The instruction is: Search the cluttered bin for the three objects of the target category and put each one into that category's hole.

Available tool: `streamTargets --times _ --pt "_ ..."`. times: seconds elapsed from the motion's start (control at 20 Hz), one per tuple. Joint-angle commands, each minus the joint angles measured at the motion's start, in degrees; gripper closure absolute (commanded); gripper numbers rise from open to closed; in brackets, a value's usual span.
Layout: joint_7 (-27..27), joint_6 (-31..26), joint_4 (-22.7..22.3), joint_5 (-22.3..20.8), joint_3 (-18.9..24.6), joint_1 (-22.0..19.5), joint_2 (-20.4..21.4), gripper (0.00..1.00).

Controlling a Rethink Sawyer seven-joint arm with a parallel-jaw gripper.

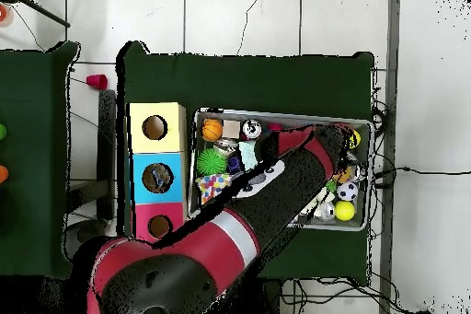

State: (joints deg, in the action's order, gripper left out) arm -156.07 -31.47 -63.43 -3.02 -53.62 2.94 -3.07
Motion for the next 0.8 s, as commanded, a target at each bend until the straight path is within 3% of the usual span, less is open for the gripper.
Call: streamTargets --times 0.05,0.25,0.4,0.65,0.8 --pt "-8.91 6.62 1.65 2.46 5.90 -1.47 -0.93 0.00" --pt "-5.94 6.80 -1.39 2.97 9.19 -1.44 3.09 0.00" --pt "-1.69 6.64 -5.16 2.91 14.10 -2.20 7.98 0.00" --pt "4.22 -0.61 -8.46 1.62 16.79 -2.83 14.14 0.00" --pt "7.37 -2.40 -8.34 0.89 20.03 -5.82 14.80 0.00"
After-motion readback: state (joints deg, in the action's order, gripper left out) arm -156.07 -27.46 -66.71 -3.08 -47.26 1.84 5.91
